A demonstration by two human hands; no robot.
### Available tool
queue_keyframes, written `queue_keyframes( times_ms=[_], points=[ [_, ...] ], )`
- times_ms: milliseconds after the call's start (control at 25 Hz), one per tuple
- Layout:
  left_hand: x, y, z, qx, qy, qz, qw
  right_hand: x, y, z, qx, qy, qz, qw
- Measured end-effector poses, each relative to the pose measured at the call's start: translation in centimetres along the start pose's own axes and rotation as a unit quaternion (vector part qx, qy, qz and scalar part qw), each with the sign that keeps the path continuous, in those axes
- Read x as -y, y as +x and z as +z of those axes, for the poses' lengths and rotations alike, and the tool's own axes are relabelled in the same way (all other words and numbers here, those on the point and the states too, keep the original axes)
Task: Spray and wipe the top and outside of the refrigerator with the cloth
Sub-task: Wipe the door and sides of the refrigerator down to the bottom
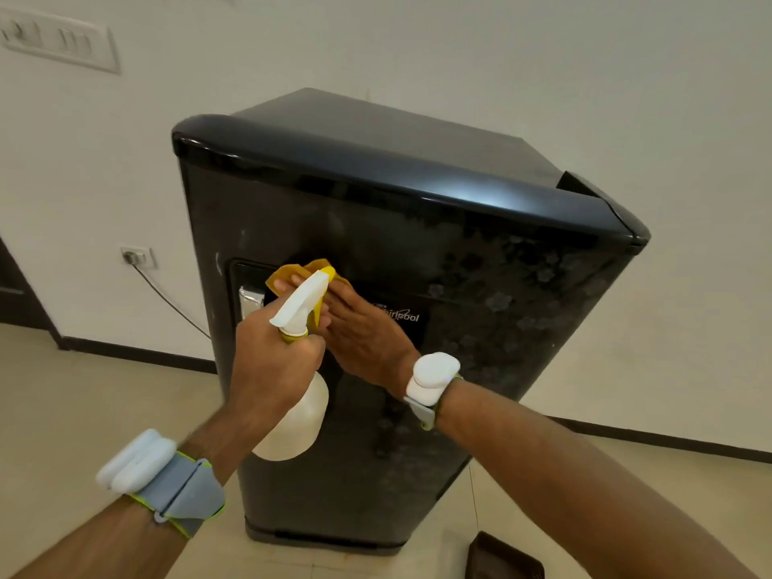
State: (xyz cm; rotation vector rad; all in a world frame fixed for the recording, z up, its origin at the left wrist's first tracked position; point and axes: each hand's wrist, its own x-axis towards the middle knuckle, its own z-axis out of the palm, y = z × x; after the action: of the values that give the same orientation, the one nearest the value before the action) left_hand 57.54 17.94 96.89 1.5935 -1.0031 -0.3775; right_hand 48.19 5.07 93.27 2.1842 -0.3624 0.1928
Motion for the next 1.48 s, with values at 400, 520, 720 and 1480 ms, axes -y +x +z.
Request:
queue_keyframes(
  times_ms=[400, 520, 720, 1480],
  points=[
    [-2.8, -3.0, 4.3, -0.045, -0.024, 0.003, 0.999, -5.4, -13.1, 2.2, -0.054, 0.073, 0.060, 0.994],
    [-4.8, -4.8, 6.7, -0.059, -0.008, 0.019, 0.998, -3.5, -7.3, 1.1, -0.056, 0.064, 0.016, 0.996],
    [-4.2, -5.9, 9.2, -0.048, -0.020, -0.001, 0.999, -7.0, -17.3, 3.9, -0.044, 0.050, 0.035, 0.997],
    [-6.5, -6.8, 12.6, -0.022, -0.029, 0.001, 0.999, -1.8, -16.3, 3.6, -0.189, 0.356, 0.499, 0.767]
  ],
)
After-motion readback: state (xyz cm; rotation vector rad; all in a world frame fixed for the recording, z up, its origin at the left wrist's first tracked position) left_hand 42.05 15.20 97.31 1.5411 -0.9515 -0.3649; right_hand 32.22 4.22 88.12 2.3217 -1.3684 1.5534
